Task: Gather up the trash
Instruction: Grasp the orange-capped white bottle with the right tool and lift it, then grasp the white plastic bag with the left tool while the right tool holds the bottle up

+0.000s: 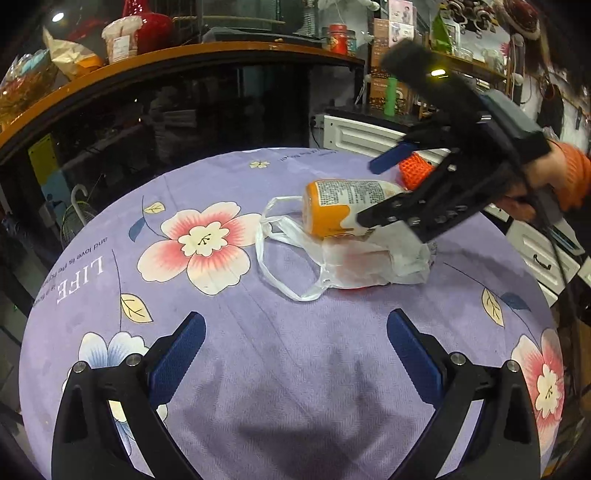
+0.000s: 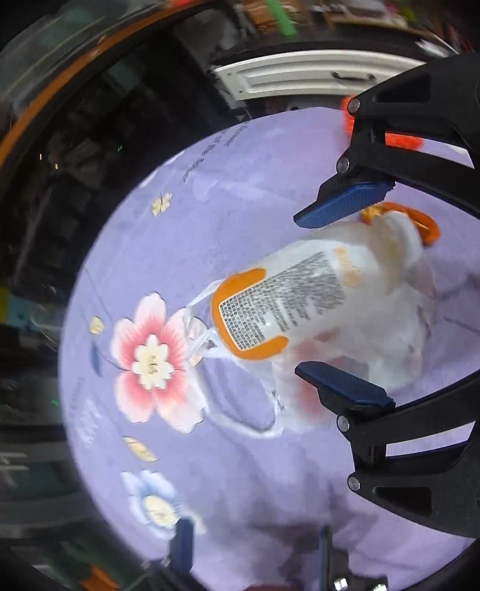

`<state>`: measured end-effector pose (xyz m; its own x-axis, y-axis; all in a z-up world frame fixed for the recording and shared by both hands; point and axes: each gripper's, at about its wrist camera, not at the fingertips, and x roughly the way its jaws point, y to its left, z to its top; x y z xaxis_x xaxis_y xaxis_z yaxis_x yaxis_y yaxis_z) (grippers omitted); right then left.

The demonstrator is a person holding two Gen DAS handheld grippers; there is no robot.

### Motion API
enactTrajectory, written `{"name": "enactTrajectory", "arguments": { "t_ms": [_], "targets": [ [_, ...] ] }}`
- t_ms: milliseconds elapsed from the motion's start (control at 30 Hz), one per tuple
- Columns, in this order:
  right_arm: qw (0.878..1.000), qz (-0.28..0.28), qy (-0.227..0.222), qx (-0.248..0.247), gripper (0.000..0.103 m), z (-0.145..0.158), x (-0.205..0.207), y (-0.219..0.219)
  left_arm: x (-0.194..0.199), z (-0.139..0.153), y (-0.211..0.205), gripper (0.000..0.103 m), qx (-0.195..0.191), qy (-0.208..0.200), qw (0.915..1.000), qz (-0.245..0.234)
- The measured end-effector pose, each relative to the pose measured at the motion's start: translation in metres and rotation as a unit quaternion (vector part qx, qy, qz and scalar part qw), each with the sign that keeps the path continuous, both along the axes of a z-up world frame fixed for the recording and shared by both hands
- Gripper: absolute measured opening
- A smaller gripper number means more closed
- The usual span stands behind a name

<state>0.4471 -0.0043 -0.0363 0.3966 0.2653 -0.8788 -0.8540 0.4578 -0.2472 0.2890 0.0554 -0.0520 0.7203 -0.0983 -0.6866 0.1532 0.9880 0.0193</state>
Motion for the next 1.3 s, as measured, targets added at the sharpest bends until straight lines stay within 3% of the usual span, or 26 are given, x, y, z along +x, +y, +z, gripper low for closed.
{"name": "enactTrajectory", "arguments": {
  "t_ms": [200,467,833,1300],
  "targets": [
    [0.998,0.020,-0.005,-0.053,0.070,-0.022,0.012,0.019,-0.004,0.003,0.000,0.097,-0.020,0.003,0.9997,-0.008],
    [0.999,0.019,-0.019,-0.046,0.067,-0.026,0.011,0.026,-0.004,0.002,0.003,0.097,-0.055,0.007,0.9982,-0.023],
    [0.996,-0.021,-0.040,0.072,0.064,0.022,-0.011,-0.011,-0.003,-0.003,0.001,0.097,-0.072,0.018,0.9968,-0.031],
    [0.971,-0.092,-0.051,0.214,0.063,0.068,-0.062,-0.098,0.035,-0.006,-0.062,0.097,0.015,0.043,0.9961,-0.075]
  ]
}}
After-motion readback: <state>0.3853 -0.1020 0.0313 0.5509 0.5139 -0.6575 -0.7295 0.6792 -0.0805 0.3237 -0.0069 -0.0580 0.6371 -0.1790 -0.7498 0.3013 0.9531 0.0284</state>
